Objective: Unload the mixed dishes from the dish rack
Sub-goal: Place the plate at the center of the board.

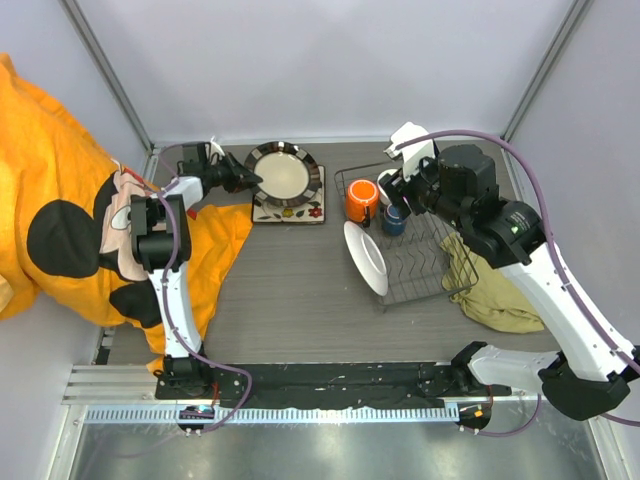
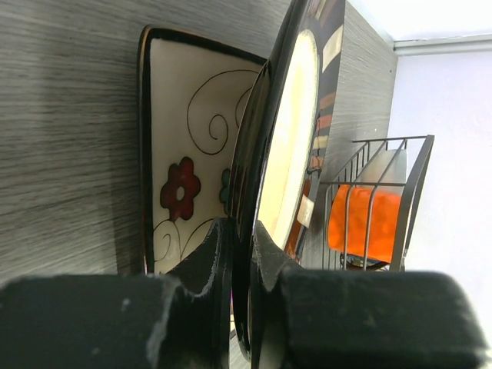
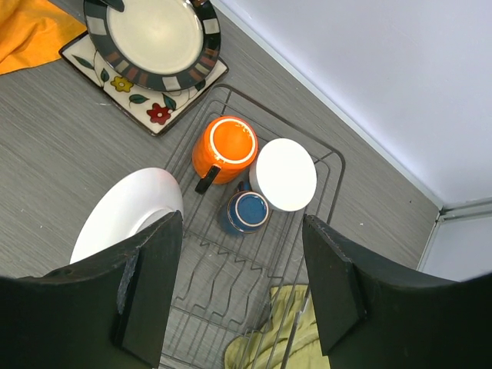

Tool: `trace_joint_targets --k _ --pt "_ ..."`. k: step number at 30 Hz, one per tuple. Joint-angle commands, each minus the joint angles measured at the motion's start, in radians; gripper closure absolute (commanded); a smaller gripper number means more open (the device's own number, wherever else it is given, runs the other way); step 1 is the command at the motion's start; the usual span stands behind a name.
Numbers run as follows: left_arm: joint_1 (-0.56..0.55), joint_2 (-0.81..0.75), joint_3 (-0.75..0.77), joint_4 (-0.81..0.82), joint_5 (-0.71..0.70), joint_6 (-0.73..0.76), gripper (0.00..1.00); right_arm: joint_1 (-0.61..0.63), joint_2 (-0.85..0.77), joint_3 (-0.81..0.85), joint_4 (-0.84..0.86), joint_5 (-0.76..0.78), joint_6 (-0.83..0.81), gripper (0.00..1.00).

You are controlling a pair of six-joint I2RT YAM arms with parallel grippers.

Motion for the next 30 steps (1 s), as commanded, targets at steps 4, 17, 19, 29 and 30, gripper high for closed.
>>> trace_joint_targets --k 4,17,19,29,30 --pt "-0.001 -0.052 -0.029 0.142 0.089 -0.019 1.0 -0.003 -0.011 -0.008 0.043 0.015 -0.007 0.32" --pt "-0.027 -0.073 -0.082 0.126 0.091 -0.01 0.98 -0.003 0.002 -0.114 0.011 -0.003 0.014 0.32" --pt "-0.029 -0.084 -0.096 0.123 0.086 -0.002 0.95 -0.003 -0.003 -0.126 0.003 -0.019 0.019 0.33" --pt "-0.036 -0.13 -0.125 0.051 0.051 0.067 0.66 -0.003 -0.03 -0.181 -0.017 -0.056 0.026 0.33" --pt "-0.035 -0.13 -0.127 0.047 0.046 0.07 0.65 -0.003 -0.032 -0.183 -0.017 -0.056 0.028 0.33"
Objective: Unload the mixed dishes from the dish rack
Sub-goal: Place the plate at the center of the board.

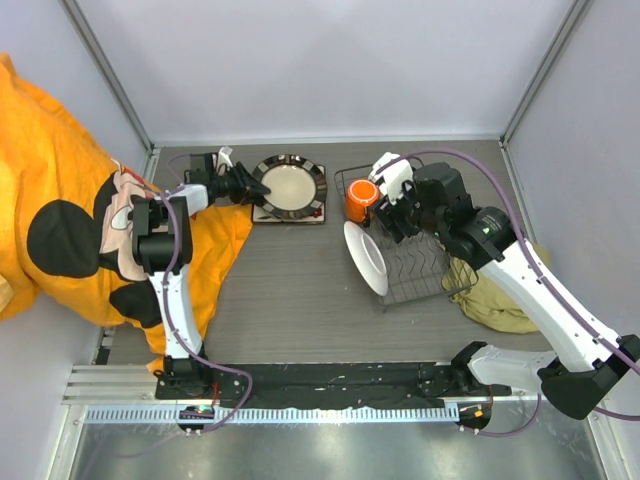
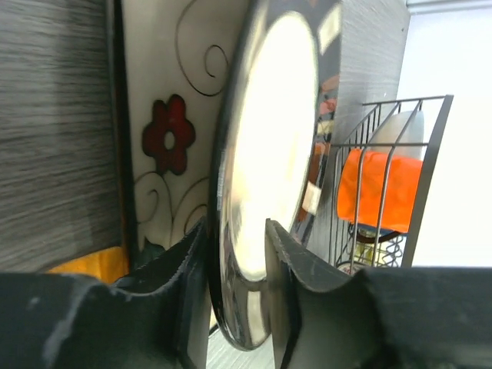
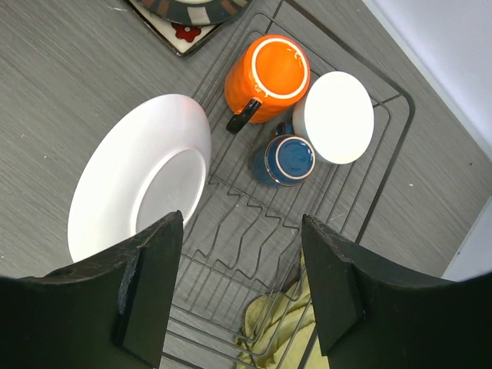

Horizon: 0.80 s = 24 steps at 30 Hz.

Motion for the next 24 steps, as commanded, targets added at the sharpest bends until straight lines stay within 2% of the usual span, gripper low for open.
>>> trace_joint_targets --k 1,10,15,24 --pt "-0.005 -0.099 0.001 0.01 0.017 0.045 0.64 -0.003 -0.042 -0.004 0.009 -0.019 0.018 0.33" --pt "-0.005 -0.122 0.002 -0.074 -0.005 0.111 0.52 -0.003 -0.036 -0.01 -0.021 -0.043 0.019 0.33" --pt "-0.004 -0.131 0.002 -0.136 -0.02 0.157 0.4 -0.003 -0.025 -0.007 -0.04 -0.059 0.018 0.33" --pt "-0.005 -0.156 -0.004 -0.193 -0.048 0.211 0.34 -0.003 -0.024 -0.004 -0.054 -0.071 0.016 0.33"
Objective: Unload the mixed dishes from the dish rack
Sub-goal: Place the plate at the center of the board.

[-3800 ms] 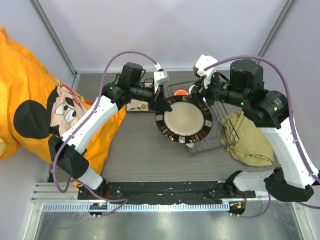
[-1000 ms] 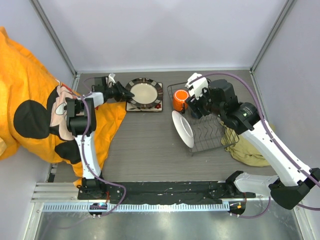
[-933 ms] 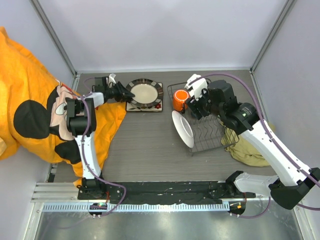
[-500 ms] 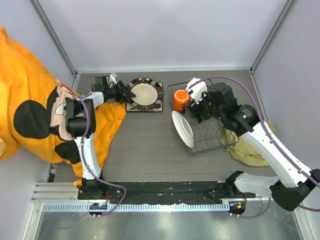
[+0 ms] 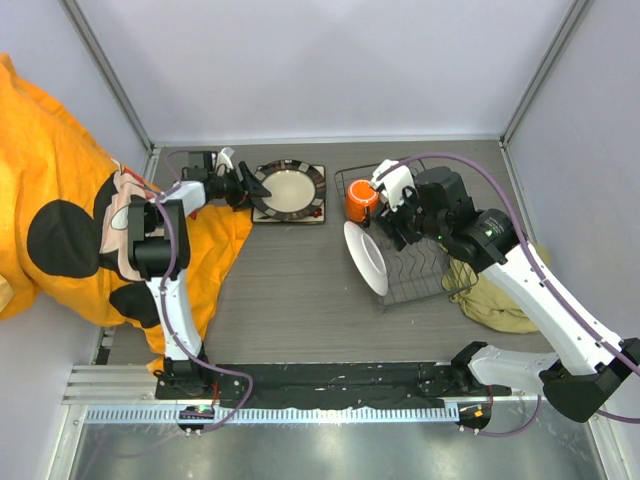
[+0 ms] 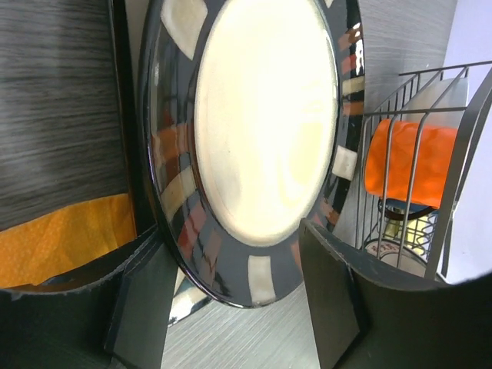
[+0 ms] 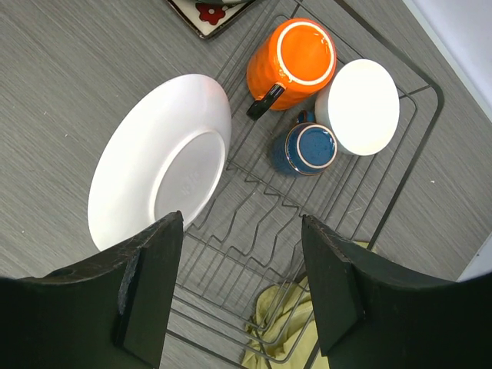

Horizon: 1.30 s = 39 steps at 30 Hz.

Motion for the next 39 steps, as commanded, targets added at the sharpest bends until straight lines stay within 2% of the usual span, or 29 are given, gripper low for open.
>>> trace_joint_targets --k 1,9,10,16,22,27,31,39 --pt "0.0 -0.084 0.006 -0.025 0.001 0.056 0.34 -0.003 -0.006 0.008 -0.002 -0.019 0.014 0.33" --pt "-0.002 -0.151 -0.008 -0.098 -0.036 0.121 0.27 -0.003 -0.006 0.024 -0.029 -0.05 0.006 0.32" --pt "-0.002 -0.161 -0.009 -0.109 -0.05 0.128 0.23 -0.003 -0.004 0.027 -0.034 -0.088 0.003 0.33" --pt "0.0 -0.249 -0.035 -0.174 -0.094 0.204 0.09 0.002 0.0 0.047 -0.06 -0.12 -0.006 0.32" --pt "-0.002 -0.337 -0.07 -0.215 -0.151 0.271 0.01 0.025 0.017 0.068 -0.077 -0.133 -0.008 0.3" --pt "-0.002 -0.434 -0.115 -0.238 -0.209 0.317 0.0 0.06 0.045 0.077 -0.092 -0.114 -0.003 0.26" --pt "0.0 -0.493 -0.147 -0.266 -0.26 0.363 0.0 0.1 0.061 0.074 -0.105 -0.027 0.018 0.23" --pt "-0.002 -0.569 -0.216 -0.284 -0.321 0.434 0.0 0.143 0.071 0.065 -0.103 -0.045 0.054 0.19"
